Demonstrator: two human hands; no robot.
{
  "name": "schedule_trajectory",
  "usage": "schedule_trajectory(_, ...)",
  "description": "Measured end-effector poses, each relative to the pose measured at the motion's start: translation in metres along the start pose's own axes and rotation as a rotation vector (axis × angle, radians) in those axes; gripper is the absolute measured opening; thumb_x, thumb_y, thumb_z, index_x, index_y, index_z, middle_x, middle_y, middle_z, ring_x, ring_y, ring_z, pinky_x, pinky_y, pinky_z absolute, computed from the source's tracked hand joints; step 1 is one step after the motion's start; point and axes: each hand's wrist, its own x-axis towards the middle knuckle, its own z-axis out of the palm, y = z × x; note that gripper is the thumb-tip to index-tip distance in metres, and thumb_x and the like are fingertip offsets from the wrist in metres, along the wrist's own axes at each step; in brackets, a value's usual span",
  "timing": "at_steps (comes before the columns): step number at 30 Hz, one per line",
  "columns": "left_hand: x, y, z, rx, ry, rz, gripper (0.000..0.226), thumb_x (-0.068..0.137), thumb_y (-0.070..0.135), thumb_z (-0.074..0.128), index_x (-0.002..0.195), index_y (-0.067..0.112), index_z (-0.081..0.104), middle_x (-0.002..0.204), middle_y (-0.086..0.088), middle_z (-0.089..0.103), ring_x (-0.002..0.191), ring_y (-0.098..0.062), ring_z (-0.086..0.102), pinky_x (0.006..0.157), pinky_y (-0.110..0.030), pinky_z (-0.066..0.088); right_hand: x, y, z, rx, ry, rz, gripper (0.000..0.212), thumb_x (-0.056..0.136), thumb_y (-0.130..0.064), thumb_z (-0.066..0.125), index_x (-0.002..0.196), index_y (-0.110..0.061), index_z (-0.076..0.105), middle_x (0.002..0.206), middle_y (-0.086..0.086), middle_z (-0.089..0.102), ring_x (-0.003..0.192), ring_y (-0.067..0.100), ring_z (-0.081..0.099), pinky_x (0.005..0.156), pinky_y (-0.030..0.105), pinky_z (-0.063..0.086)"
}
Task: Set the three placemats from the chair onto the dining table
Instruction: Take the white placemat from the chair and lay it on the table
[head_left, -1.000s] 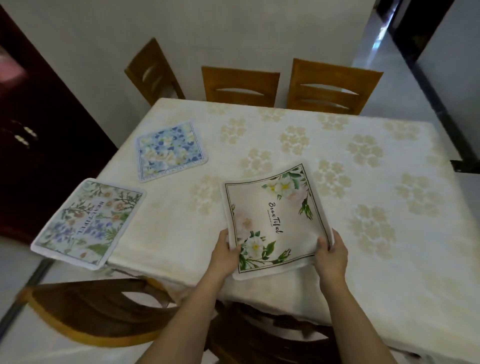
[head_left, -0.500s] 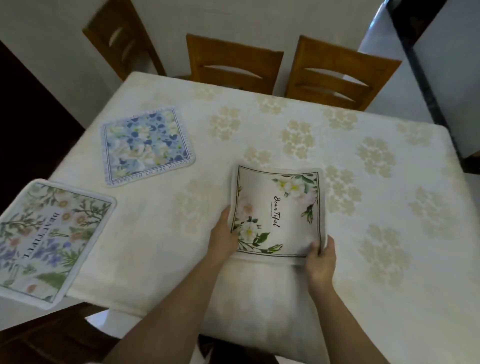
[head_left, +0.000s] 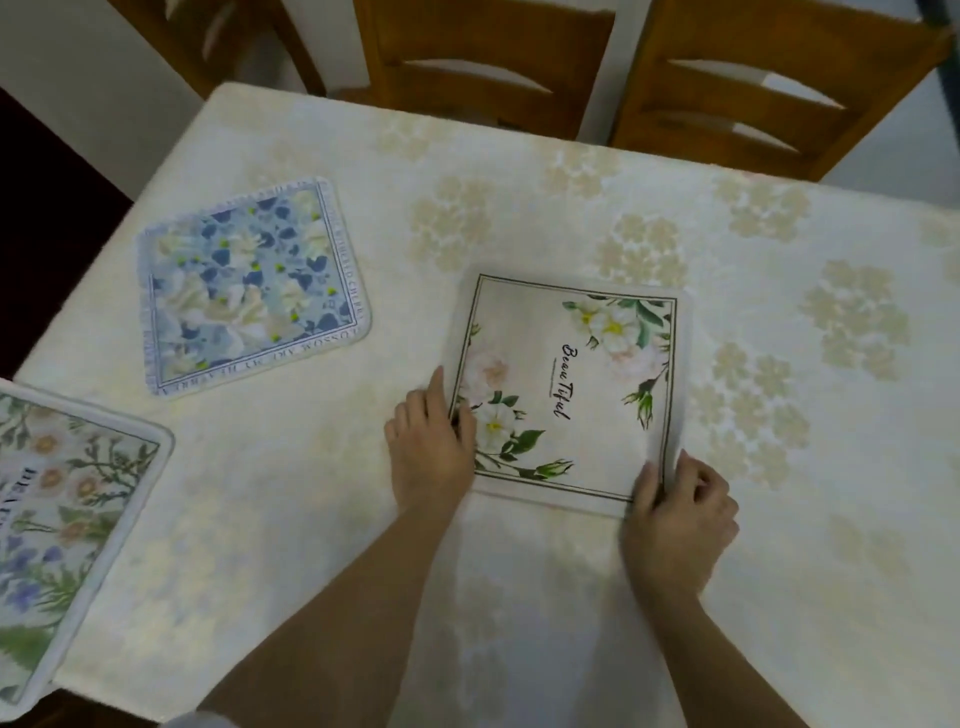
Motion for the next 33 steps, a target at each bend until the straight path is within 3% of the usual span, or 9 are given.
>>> schedule_trajectory(9,0.003,0.001,-0.005,-0.069,-0.006,-0.085,0.053,0.103,0.033,0.039,0.151,0.012,0.038,0.115,-0.009,0.061,0.101,-0.029,0.054,0.088,-0.044,0.041,0.027,-0.022,0.007,0.003,-0.001,0.019,0.030,0.099,-0.032,0.052,0.123,-0.016,0.062,0.113,0.016,0.053,0.103,0.038,0.049,0.090,0.049,0.037)
schedule_trajectory(20,-0.015,0.005,-0.006,0.051,-0.020,-0.190,0.057,0.102,0.034,0.042,0.154,0.012,0.033,0.115,-0.011,0.056,0.099,-0.028,0.050,0.087,-0.044,0.039,0.053,-0.029,0.018,-0.103,-0.004,-0.043,0.041,0.103,-0.033,0.041,0.143,-0.027,0.050,0.115,0.014,0.047,0.098,0.034,0.044,0.088,0.048,0.035)
schedule_trajectory(26,-0.014,0.005,-0.003,0.062,0.037,-0.160,0.060,0.098,0.031,0.049,0.153,0.011,0.035,0.116,-0.014,0.053,0.100,-0.031,0.048,0.085,-0.045,0.040,0.052,-0.029,0.016,-0.083,-0.024,-0.071,0.046,0.105,-0.039,0.036,0.149,-0.026,0.040,0.144,0.011,0.044,0.127,0.034,0.042,0.101,0.049,0.032)
schedule_trajectory(33,-0.015,0.003,-0.002,0.069,0.016,-0.091,0.054,0.100,0.033,0.044,0.152,0.020,0.037,0.145,-0.010,0.047,0.118,-0.031,0.047,0.098,-0.047,0.038,0.054,-0.024,0.017,-0.109,-0.126,-0.113,0.051,0.107,-0.045,0.026,0.153,-0.028,0.038,0.158,0.000,0.039,0.149,0.025,0.025,0.113,0.047,0.022)
